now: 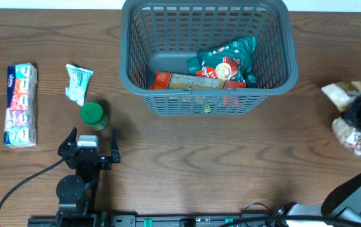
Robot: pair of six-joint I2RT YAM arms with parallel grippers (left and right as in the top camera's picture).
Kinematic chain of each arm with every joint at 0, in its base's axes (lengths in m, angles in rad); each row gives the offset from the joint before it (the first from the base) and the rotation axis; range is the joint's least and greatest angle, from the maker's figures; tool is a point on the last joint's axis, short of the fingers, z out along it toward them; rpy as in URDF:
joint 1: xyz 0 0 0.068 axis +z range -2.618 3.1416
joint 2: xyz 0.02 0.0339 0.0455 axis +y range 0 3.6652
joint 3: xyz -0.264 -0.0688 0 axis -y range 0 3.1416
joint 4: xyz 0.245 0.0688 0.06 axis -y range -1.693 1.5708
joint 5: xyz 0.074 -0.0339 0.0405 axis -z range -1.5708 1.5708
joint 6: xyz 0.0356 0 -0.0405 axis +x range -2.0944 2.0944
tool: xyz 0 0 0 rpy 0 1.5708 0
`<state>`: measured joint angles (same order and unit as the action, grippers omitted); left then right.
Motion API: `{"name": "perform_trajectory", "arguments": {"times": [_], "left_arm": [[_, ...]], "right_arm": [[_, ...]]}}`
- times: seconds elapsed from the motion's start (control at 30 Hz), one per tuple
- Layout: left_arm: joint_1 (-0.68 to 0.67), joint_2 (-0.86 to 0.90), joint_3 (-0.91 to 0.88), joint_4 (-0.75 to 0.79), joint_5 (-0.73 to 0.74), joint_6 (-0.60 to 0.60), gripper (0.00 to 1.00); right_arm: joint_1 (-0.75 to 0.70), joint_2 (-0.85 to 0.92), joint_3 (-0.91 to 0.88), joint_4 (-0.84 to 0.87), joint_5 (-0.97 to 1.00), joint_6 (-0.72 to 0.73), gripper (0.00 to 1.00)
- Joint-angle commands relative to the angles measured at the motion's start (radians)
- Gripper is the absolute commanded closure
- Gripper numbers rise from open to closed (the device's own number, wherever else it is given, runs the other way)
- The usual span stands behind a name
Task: Pack container
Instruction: 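Lift the snack pouch with the right gripper over the basket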
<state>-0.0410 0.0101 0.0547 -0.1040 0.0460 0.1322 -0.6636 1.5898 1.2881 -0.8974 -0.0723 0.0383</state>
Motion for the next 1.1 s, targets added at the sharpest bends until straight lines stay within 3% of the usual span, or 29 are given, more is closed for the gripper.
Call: {"name": "perform_trajectory", "arguments": {"times": [0.0,0.3,0.57,0.8,1.07], "left_arm": [[0.0,-0.006,-0.027,-0.01,-0.002,0.006,0.01],[0.0,-0.006,-0.027,-0.01,-0.002,0.006,0.01],[0.0,-0.006,-0.027,-0.01,-0.002,0.006,0.01],[0.0,-0.006,-0.027,-0.01,-0.002,0.006,0.01],[0.0,-0.006,-0.027,-0.01,-0.002,0.006,0.01]], "right_arm": [[0.034,-0.053,0.097,-0.015,-0.037,0.006,0.99],[0.178,-0.111,0.446,-0.077,-0.105,0.005,0.99],[0.446,-0.111,0.726,-0.077,-0.102,-0.003,0.99],[0.706,-0.099,0.765,-0.034,-0.064,-0.029,0.99],[0.931,0.03,0.765,-0.091,0.089,-0.136,0.99]]}}
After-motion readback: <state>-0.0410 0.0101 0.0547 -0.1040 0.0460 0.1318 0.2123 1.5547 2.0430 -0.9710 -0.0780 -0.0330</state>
